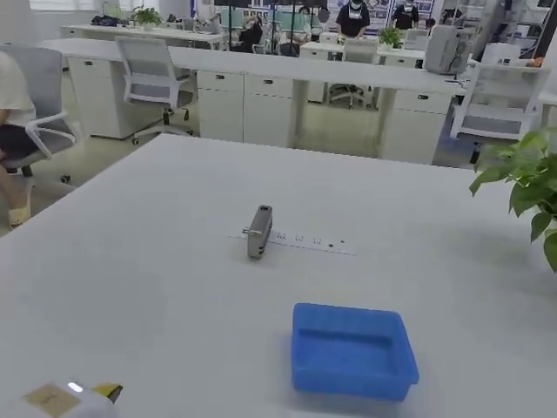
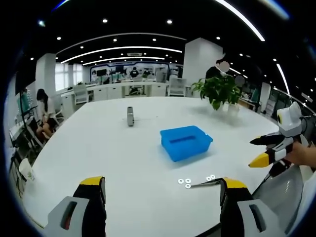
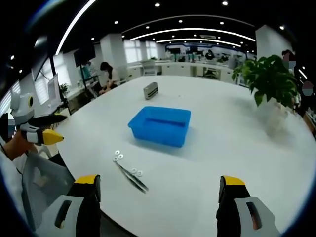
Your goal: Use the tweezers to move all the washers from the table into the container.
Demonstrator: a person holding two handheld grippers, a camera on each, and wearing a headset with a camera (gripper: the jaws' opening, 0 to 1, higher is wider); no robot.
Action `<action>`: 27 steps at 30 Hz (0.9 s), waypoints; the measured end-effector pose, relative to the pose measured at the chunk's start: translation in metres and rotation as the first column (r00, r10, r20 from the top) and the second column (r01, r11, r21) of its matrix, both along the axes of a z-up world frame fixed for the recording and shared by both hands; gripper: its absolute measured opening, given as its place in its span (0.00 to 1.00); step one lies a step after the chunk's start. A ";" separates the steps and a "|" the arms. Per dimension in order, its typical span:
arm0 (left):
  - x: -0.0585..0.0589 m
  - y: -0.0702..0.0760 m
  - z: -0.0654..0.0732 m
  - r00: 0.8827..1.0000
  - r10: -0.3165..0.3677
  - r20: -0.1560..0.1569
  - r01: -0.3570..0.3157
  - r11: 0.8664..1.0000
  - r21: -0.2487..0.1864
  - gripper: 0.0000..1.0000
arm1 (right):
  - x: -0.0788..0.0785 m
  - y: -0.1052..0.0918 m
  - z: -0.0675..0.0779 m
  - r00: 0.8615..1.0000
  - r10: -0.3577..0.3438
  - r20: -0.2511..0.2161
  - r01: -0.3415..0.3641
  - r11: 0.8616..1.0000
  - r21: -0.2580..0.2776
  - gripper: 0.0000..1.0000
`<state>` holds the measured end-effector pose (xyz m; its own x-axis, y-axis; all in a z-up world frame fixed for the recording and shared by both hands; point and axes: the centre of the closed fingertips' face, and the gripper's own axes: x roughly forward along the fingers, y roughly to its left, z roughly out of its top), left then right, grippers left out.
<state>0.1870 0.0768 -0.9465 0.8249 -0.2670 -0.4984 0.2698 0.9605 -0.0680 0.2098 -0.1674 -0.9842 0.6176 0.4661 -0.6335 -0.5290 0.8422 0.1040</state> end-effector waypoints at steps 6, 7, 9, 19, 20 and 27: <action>0.010 -0.006 -0.005 0.999 -0.050 -0.011 0.050 0.999 0.003 0.99 | 0.004 0.003 -0.002 1.000 0.008 -0.008 -0.008 1.000 -0.008 0.99; 0.011 -0.007 -0.005 0.998 -0.058 -0.011 0.058 0.998 0.002 0.99 | 0.004 0.004 -0.003 1.000 0.009 -0.009 -0.009 1.000 -0.011 0.99; 0.015 -0.011 -0.006 0.996 -0.084 -0.011 0.084 0.996 0.003 0.99 | 0.005 0.005 -0.005 1.000 0.014 -0.014 -0.015 1.000 -0.018 0.99; 0.029 -0.034 -0.018 0.962 -0.271 -0.044 0.272 0.962 0.028 0.85 | 0.011 0.008 -0.016 0.999 0.035 -0.039 -0.036 0.999 -0.035 0.99; 0.029 -0.040 -0.021 0.950 -0.308 -0.055 0.310 0.950 0.032 0.84 | 0.010 0.008 -0.017 0.998 0.035 -0.044 -0.037 0.999 -0.037 0.99; 0.031 -0.066 -0.040 0.863 -0.495 -0.103 0.504 0.860 0.087 0.60 | 0.006 0.009 -0.024 0.996 0.049 -0.075 -0.053 0.997 -0.048 0.98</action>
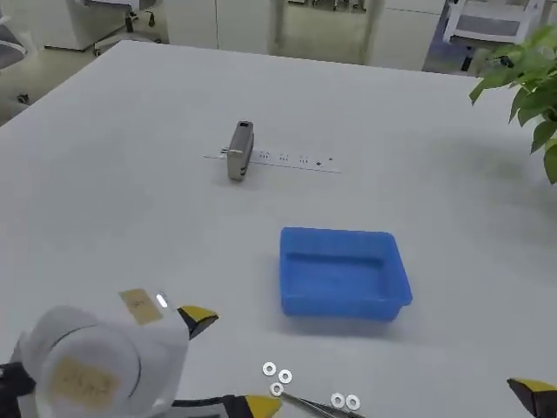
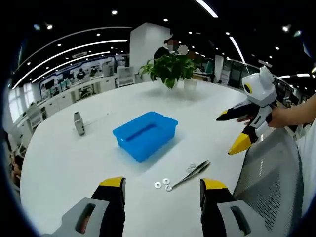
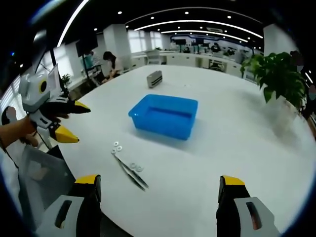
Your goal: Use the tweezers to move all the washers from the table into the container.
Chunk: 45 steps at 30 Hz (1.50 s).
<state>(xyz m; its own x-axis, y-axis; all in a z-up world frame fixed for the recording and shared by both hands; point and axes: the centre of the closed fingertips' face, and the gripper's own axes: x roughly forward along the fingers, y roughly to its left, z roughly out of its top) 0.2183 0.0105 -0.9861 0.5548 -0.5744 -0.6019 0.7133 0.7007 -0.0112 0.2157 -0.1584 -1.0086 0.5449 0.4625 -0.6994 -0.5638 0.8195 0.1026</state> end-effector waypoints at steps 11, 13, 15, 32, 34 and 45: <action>0.002 -0.036 -0.048 0.954 -0.292 -0.064 0.298 0.945 0.133 0.22 | -0.008 0.006 -0.008 0.998 0.043 -0.035 -0.043 0.999 -0.009 0.98; 0.004 -0.041 -0.056 0.946 -0.315 -0.069 0.322 0.938 0.128 0.17 | -0.008 0.006 -0.009 0.998 0.050 -0.038 -0.051 0.999 -0.017 0.98; 0.004 -0.042 -0.064 0.934 -0.346 -0.085 0.355 0.924 0.139 0.14 | -0.008 0.007 -0.011 0.997 0.057 -0.042 -0.058 0.998 -0.018 0.98; -0.011 -0.051 -0.090 0.808 -0.581 -0.097 0.583 0.766 0.271 0.00 | -0.006 0.030 -0.007 0.986 0.159 -0.048 -0.160 0.987 -0.002 0.97; -0.014 -0.051 -0.090 0.818 -0.567 -0.097 0.570 0.774 0.277 0.00 | -0.007 0.038 -0.003 0.981 0.194 -0.033 -0.194 0.981 0.004 0.95; -0.027 -0.058 -0.052 0.828 -0.558 -0.062 0.558 0.805 0.201 0.00 | -0.025 0.066 -0.011 0.894 0.446 -0.049 -0.448 0.891 -0.076 0.56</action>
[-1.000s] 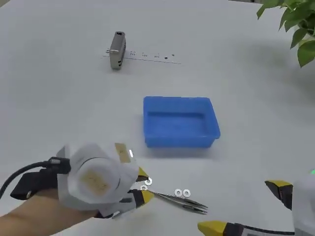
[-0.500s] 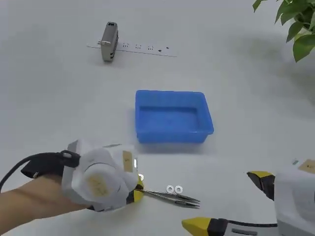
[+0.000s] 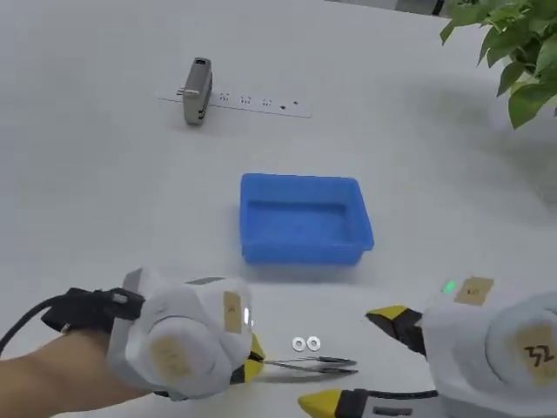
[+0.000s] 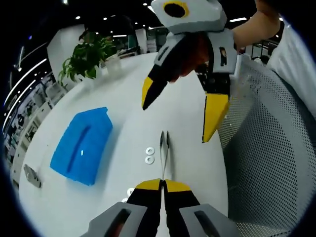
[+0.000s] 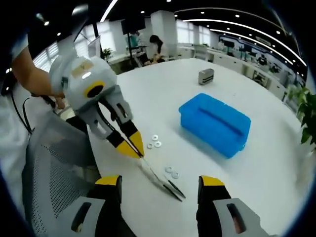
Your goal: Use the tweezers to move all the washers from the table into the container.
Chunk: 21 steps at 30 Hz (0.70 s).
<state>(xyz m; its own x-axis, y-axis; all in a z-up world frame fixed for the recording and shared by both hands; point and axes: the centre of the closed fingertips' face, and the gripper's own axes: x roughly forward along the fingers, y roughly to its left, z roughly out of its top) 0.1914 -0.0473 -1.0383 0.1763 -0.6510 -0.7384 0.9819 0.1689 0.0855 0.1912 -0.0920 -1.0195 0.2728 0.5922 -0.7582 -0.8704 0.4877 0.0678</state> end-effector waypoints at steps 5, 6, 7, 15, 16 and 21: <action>-0.005 -0.001 0.024 1.000 0.019 0.002 -0.019 0.999 -0.044 0.00 | -0.008 0.010 -0.017 0.996 0.090 -0.025 -0.091 0.996 -0.024 0.46; -0.006 -0.001 0.027 1.000 0.018 0.003 -0.018 0.999 -0.047 0.00 | -0.008 0.011 -0.019 0.995 0.098 -0.029 -0.098 0.995 -0.020 0.44; -0.007 -0.002 0.030 1.000 0.017 0.005 -0.017 0.999 -0.049 0.00 | -0.009 0.012 -0.020 0.994 0.108 -0.033 -0.108 0.994 -0.022 0.42; -0.016 -0.003 0.054 1.000 -0.004 0.030 0.006 0.997 -0.077 0.00 | -0.007 0.045 -0.018 0.977 0.213 -0.019 -0.213 0.977 0.009 0.23; -0.017 -0.003 0.056 0.999 -0.009 0.036 0.012 0.997 -0.080 0.00 | -0.007 0.049 -0.016 0.975 0.222 -0.019 -0.221 0.975 0.019 0.21; -0.016 0.001 0.070 0.999 -0.003 0.048 0.008 0.996 -0.093 0.00 | -0.009 0.063 -0.012 0.963 0.269 -0.022 -0.268 0.963 0.036 0.08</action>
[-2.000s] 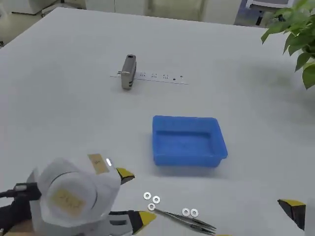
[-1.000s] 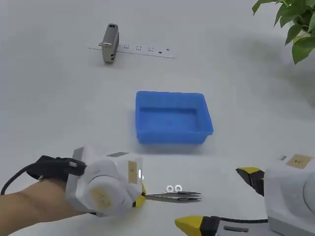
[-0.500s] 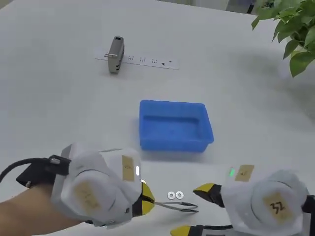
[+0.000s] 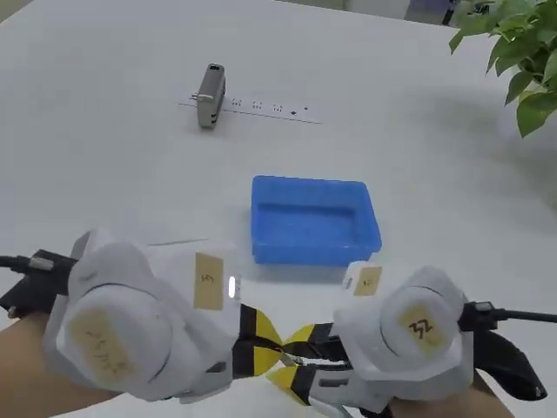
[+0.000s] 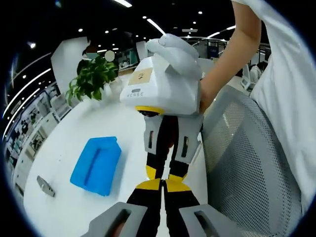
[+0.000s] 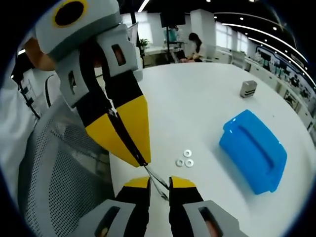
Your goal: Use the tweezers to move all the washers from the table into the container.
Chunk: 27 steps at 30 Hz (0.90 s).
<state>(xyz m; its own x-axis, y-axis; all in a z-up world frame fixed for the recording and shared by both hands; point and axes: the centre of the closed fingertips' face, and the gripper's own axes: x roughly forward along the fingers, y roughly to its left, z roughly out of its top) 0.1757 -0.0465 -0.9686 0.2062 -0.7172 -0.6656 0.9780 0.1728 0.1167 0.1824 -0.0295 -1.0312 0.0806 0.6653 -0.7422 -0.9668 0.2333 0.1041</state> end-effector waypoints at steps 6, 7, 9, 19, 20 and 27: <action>0.006 0.012 0.012 0.999 0.019 0.045 -0.020 1.000 0.017 0.00 | 0.007 0.016 0.012 1.000 0.009 -0.013 -0.008 0.998 0.066 0.08; 0.008 0.014 0.013 0.998 0.021 0.054 -0.022 1.000 0.017 0.00 | 0.011 0.021 0.015 1.000 -0.001 -0.024 0.003 0.996 0.089 0.09; 0.014 0.021 0.015 0.997 0.038 0.062 -0.040 0.999 0.024 0.00 | 0.017 0.028 0.017 0.999 -0.005 -0.034 0.009 0.994 0.106 0.09; 0.033 0.035 0.013 0.995 0.070 0.068 -0.074 0.996 0.045 0.00 | 0.035 0.046 0.015 1.000 0.019 -0.011 -0.018 0.993 0.117 0.09; 0.035 0.036 0.012 0.995 0.070 0.065 -0.073 0.996 0.047 0.00 | 0.035 0.046 0.014 1.000 0.022 -0.012 -0.021 0.993 0.116 0.09; 0.035 0.037 0.007 0.997 0.062 0.053 -0.065 0.997 0.052 0.00 | 0.034 0.047 0.009 0.999 0.036 -0.024 -0.033 0.994 0.107 0.09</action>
